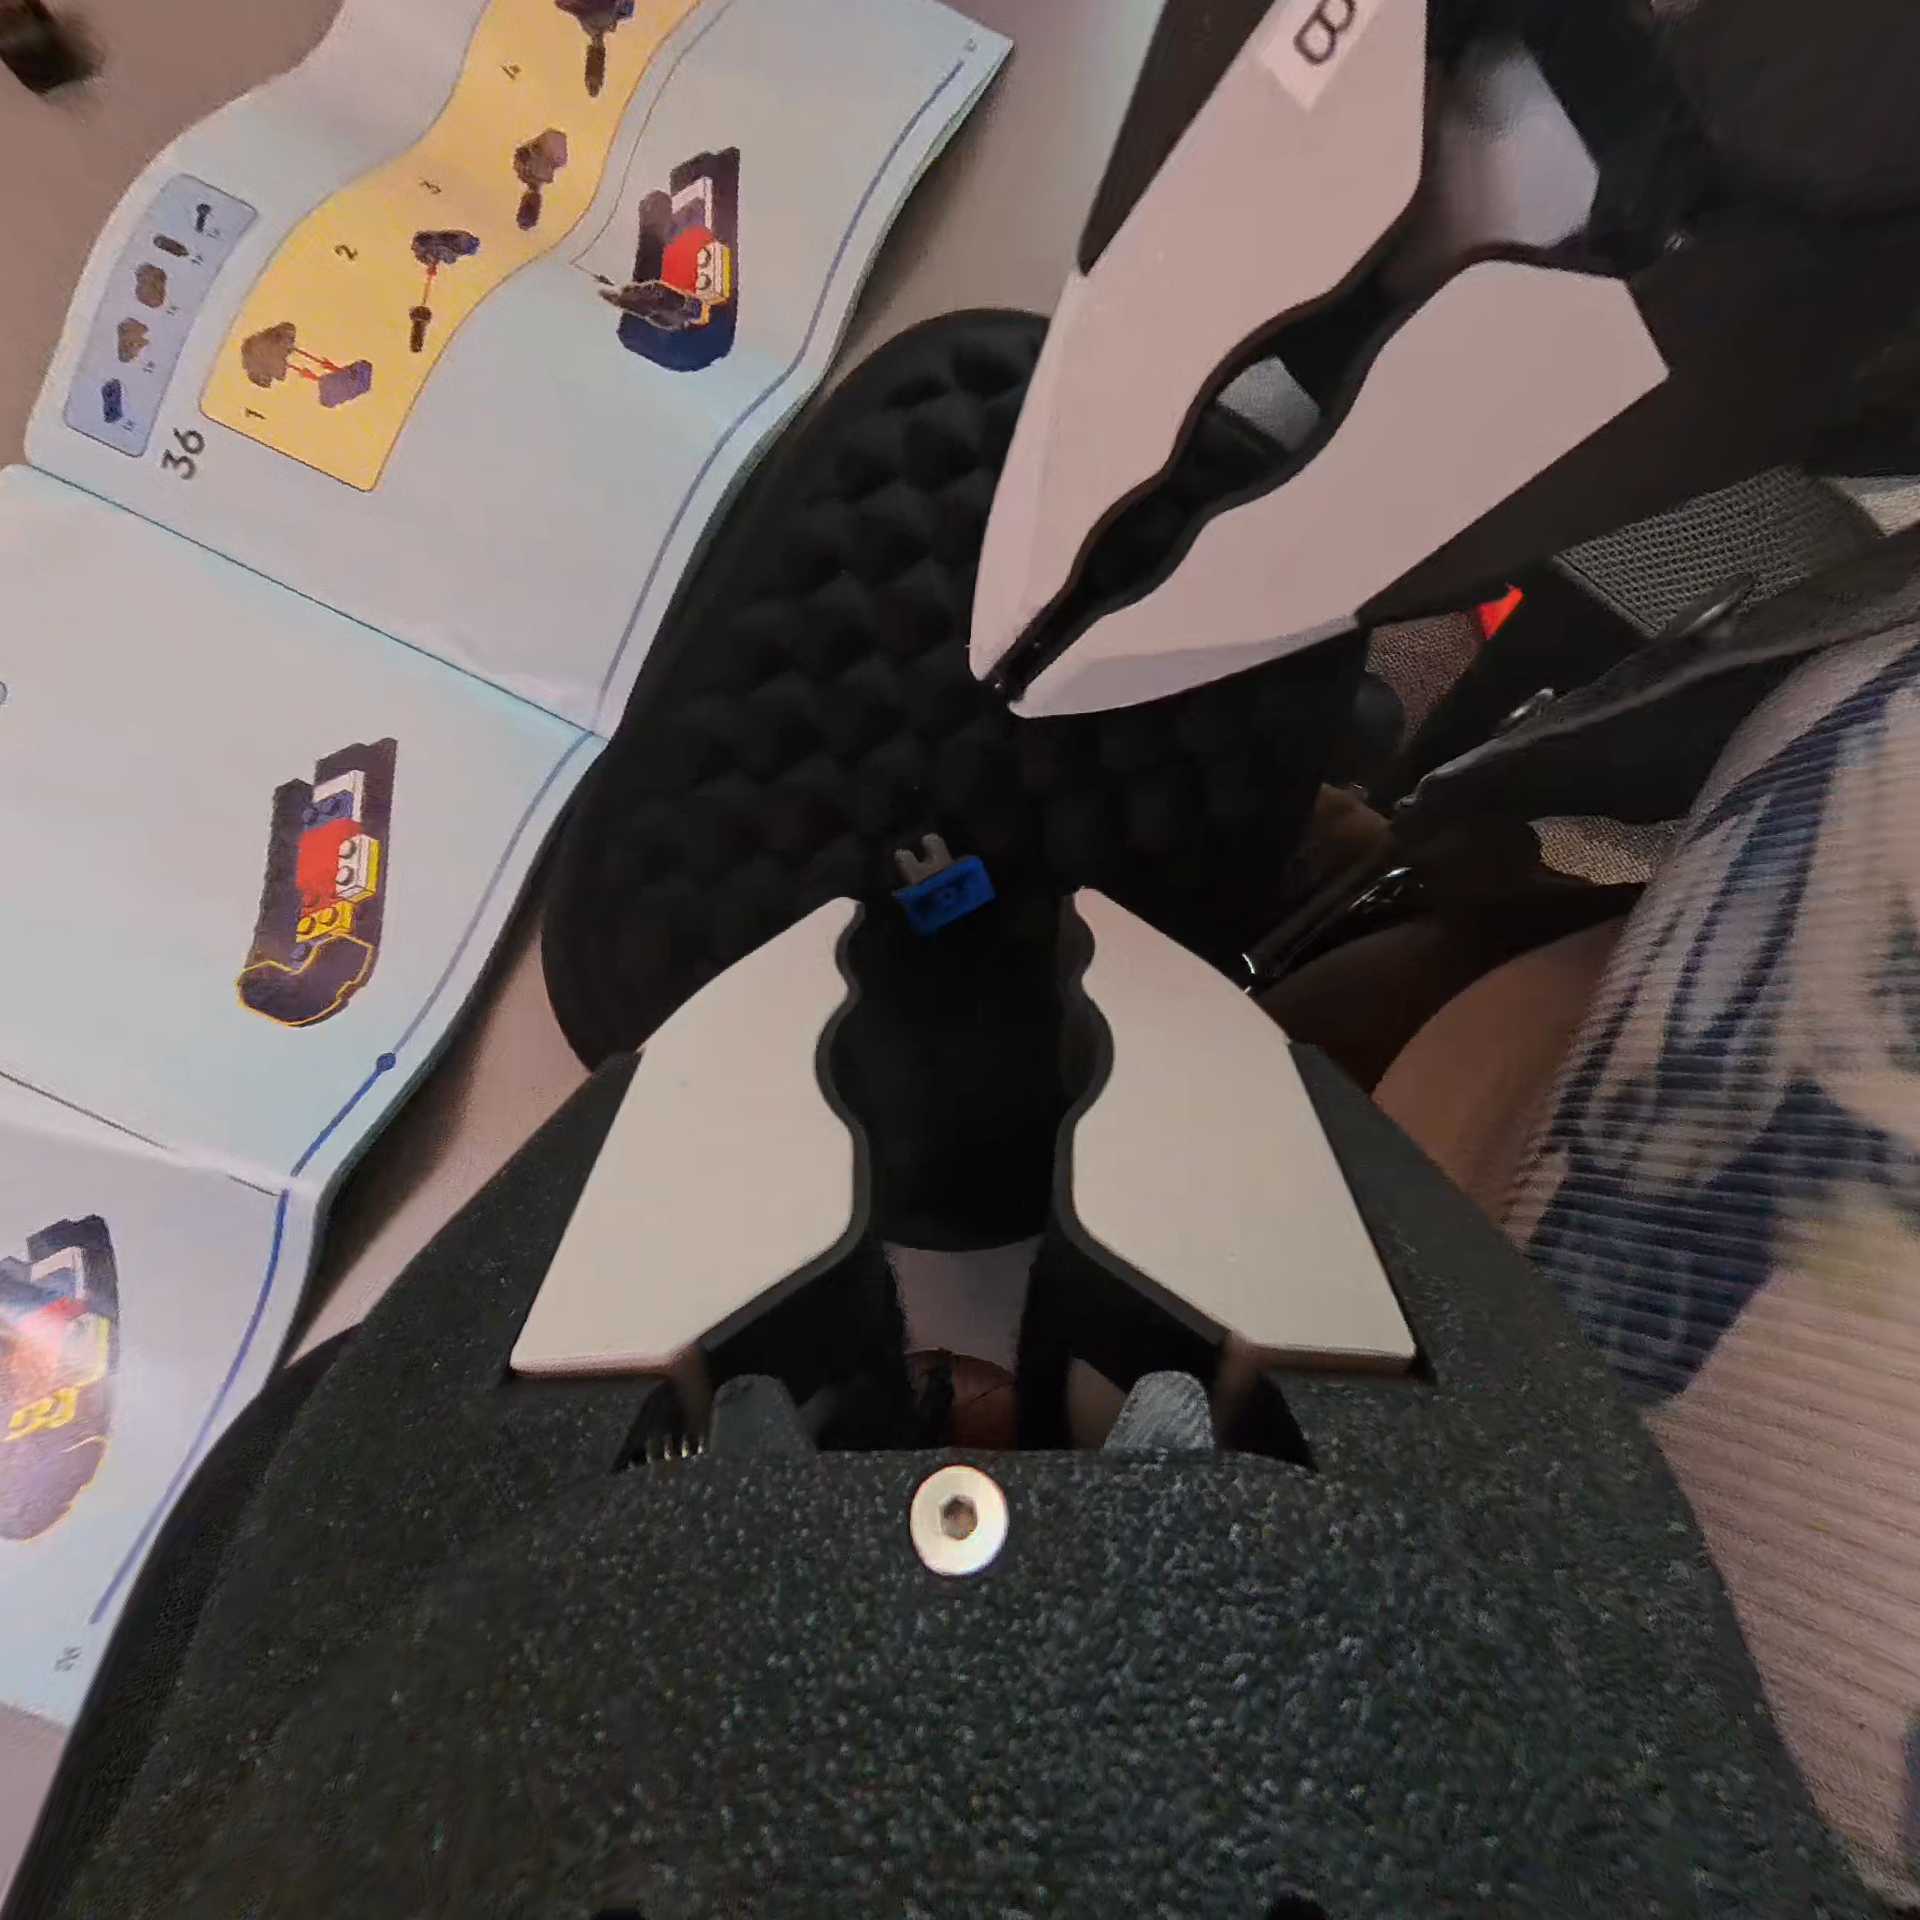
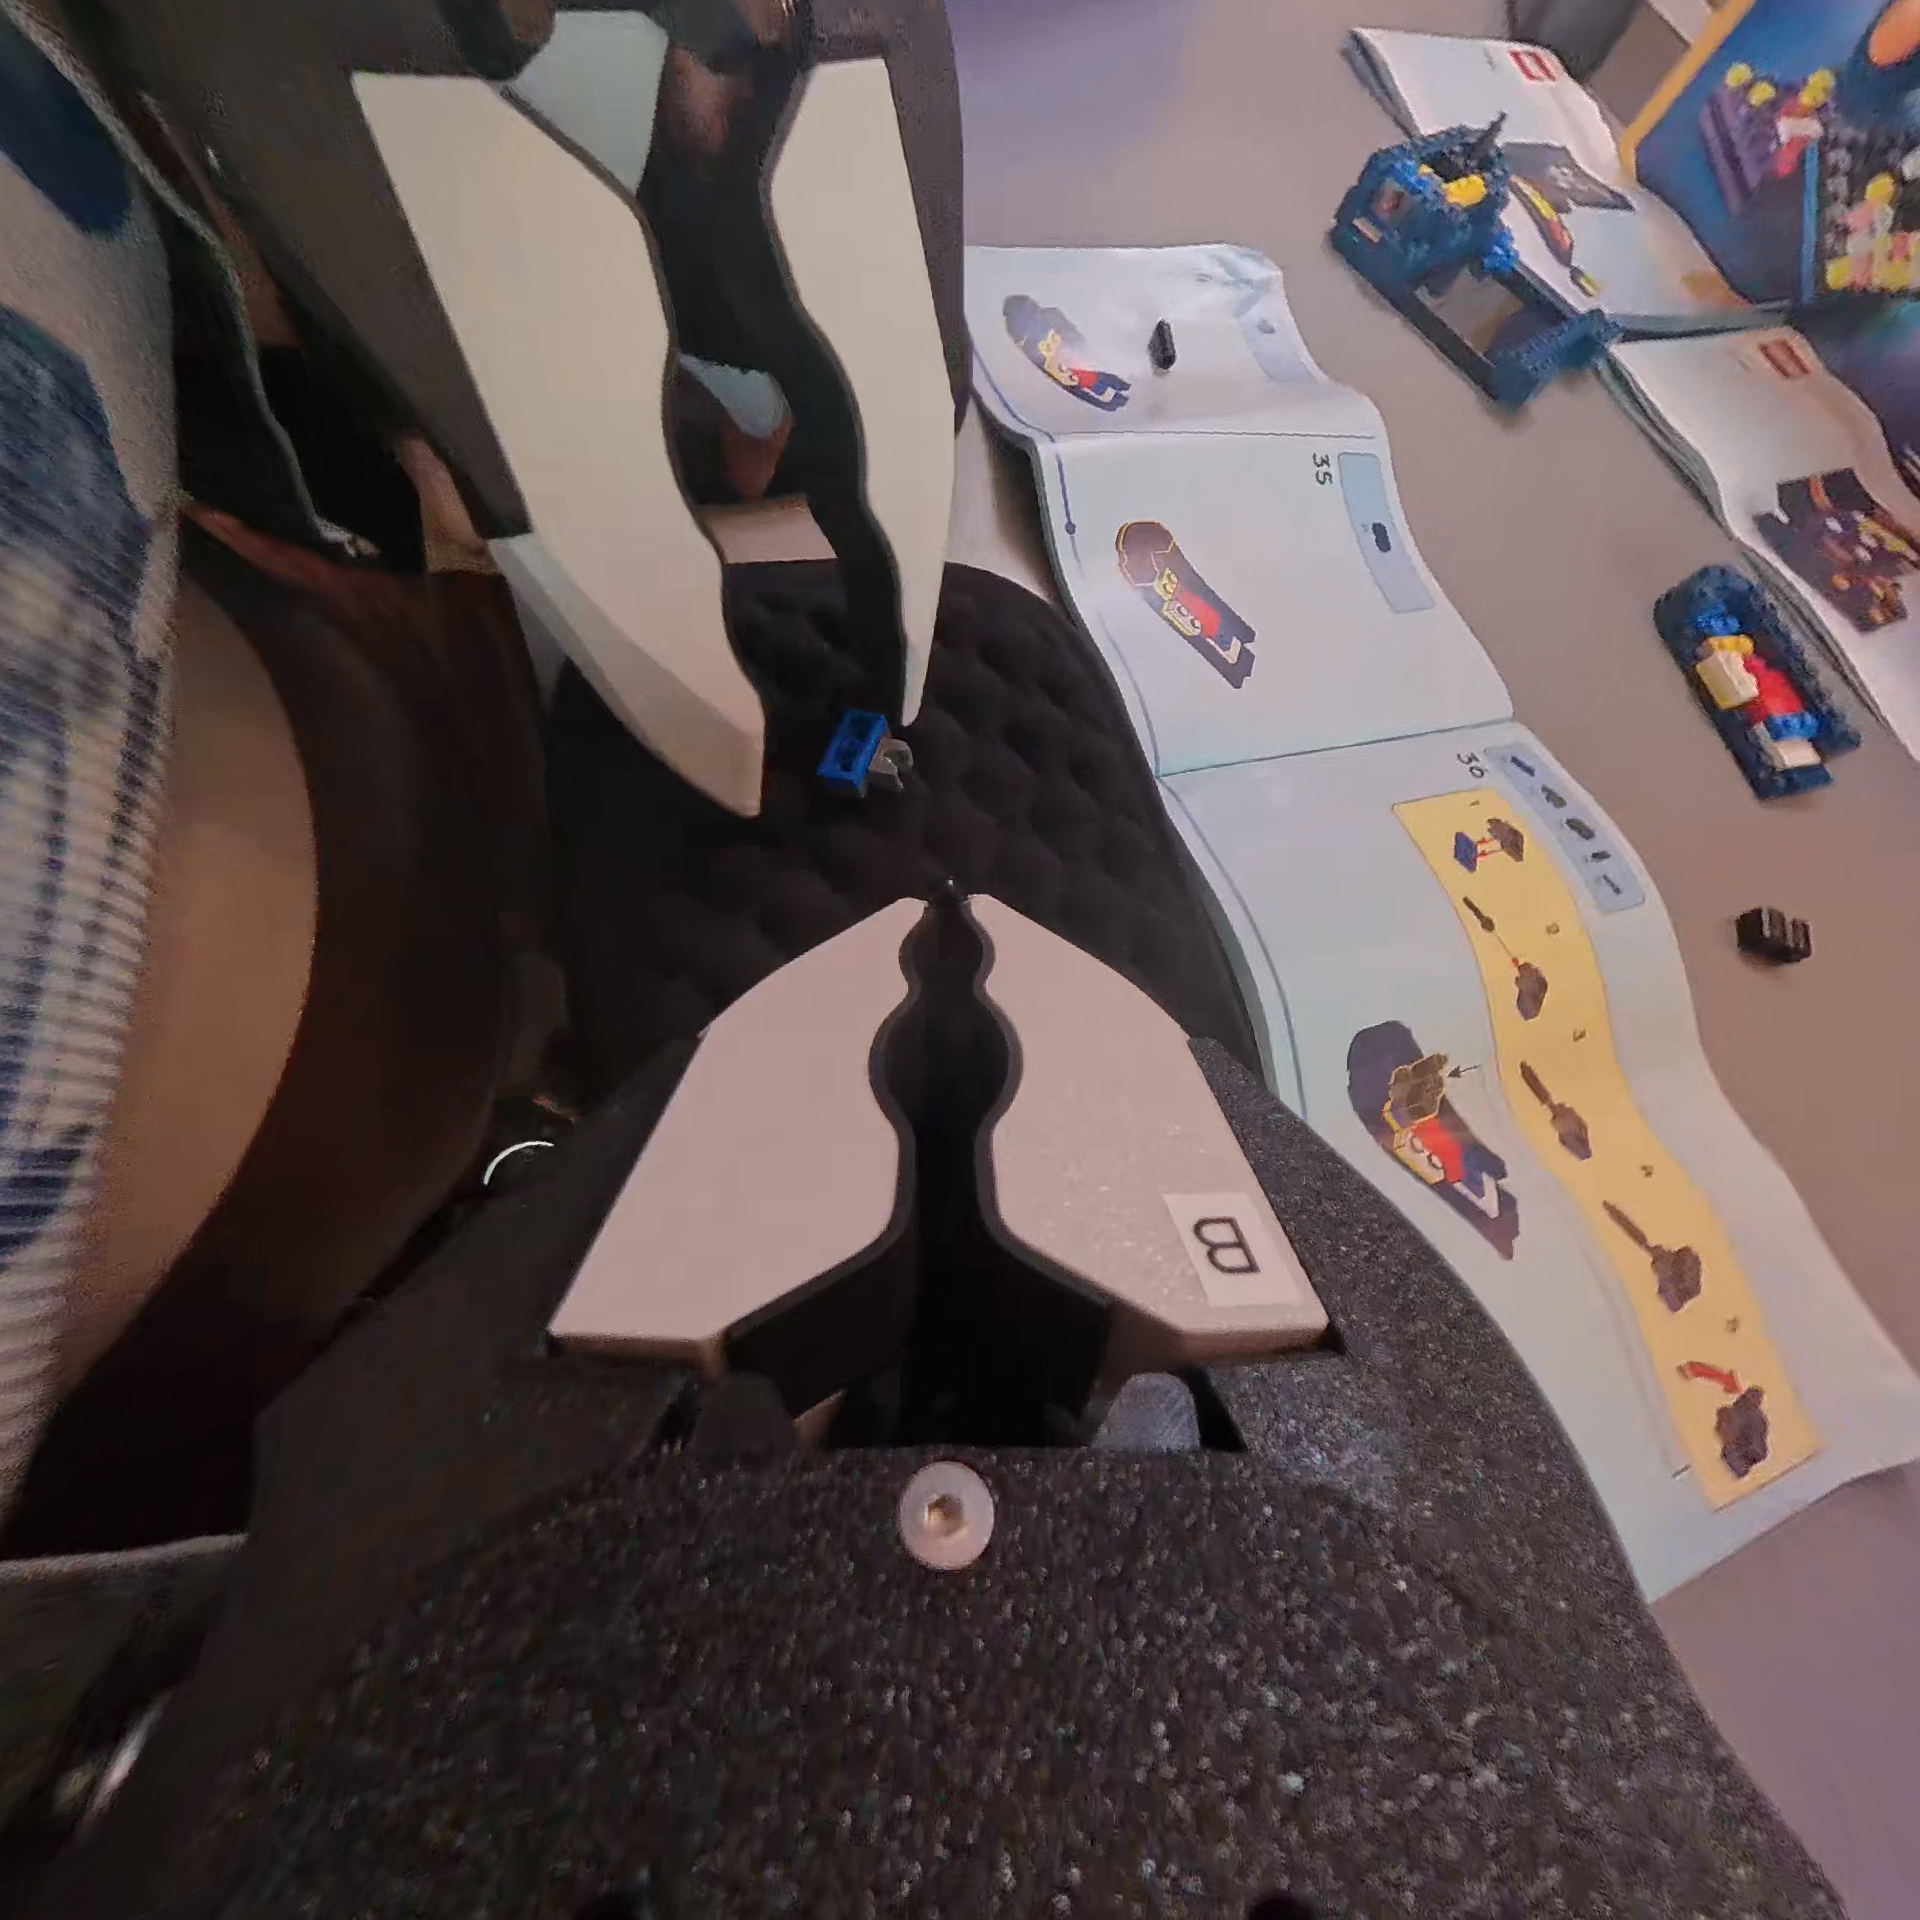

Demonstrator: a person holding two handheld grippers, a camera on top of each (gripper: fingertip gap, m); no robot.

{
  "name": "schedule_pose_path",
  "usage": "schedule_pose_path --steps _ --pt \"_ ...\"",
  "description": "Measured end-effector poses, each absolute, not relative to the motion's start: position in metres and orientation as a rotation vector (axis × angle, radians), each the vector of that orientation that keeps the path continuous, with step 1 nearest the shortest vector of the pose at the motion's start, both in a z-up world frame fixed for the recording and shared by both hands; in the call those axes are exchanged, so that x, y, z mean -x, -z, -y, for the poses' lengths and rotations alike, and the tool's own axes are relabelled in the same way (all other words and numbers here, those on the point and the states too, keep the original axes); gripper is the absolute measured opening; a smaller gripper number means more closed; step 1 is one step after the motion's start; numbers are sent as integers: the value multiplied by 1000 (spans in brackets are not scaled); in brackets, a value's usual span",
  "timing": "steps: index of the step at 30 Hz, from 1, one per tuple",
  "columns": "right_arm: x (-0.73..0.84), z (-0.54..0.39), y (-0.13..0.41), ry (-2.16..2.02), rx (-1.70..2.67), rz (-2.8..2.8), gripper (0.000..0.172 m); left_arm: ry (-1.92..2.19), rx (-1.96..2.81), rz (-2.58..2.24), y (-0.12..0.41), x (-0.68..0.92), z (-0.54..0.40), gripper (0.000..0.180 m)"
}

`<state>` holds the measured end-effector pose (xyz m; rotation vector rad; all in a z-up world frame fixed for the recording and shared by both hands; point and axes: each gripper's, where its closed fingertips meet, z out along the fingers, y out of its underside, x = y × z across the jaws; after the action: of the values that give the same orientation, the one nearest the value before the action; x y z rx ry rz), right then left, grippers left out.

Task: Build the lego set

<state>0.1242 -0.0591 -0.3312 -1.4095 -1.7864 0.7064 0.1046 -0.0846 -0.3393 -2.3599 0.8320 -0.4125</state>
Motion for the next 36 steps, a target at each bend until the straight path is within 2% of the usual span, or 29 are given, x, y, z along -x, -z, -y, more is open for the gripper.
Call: schedule_pose_path --steps 4,10,12,20,24,27,36 --pt "-122 60 330 -707 1326 1847 4 437 2297 -902 338 -111 83 18" --pt "-123 67 335 -696 1239 2002 4 570 2192 -1242 334 -111 87 21" --pt "-122 70 335 -670 1198 2062 4 633 2203 -1229 331 -109 86 32" --pt "-119 63 336 -645 1119 2170 3 492 2231 -998 333 -99 77 37" --pt "-117 57 337 -641 1112 2197 3 412 2229 -840 330 -101 79 27" --pt "-115 59 338 -656 1105 2206 3 299 2195 -777 326 -98 77 32" --pt "-112 60 337 -631 885 2306 3 272 2159 -897 337 -106 78 18"
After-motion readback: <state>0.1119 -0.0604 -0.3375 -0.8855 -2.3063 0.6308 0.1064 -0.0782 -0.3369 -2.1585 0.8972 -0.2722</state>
